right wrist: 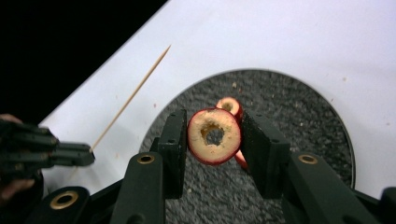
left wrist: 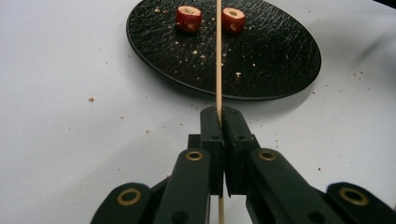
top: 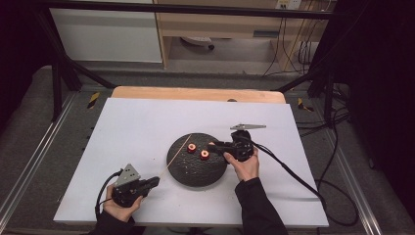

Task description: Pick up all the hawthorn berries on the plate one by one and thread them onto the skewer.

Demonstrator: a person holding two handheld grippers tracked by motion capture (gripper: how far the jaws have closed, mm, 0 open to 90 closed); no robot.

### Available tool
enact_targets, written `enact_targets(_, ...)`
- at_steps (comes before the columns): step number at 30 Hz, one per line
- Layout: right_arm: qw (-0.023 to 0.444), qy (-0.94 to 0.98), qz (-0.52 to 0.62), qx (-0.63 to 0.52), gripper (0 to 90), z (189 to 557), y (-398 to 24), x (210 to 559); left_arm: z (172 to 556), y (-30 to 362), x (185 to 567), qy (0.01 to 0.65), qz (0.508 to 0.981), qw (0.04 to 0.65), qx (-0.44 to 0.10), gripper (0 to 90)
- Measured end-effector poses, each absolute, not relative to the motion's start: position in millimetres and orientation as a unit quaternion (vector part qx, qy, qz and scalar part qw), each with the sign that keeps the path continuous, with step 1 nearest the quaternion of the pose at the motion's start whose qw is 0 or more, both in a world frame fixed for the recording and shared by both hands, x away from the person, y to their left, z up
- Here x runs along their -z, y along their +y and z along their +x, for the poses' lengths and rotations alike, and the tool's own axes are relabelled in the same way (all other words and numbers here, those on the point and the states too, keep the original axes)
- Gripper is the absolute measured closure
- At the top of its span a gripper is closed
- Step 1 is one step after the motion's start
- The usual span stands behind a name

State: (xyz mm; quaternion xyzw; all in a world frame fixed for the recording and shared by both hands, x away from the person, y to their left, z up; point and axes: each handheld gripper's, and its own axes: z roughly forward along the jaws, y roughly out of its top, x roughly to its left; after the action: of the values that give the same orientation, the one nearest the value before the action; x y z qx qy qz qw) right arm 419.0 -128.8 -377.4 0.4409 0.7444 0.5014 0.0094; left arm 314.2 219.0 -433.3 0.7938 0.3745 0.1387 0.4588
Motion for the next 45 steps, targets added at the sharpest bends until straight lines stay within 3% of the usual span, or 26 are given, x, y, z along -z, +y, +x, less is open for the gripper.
enact_targets(23,0.037,0.623,0.466,-0.627,62.2,413,-125,384,312,211,432,0.374,0.782,0.477,-0.145,87.5)
enact_targets(45,0.049,0.524,0.478,-0.703,62.4,422,-128,375,317,179,420,0.364,0.77,0.506,-0.137,87.5)
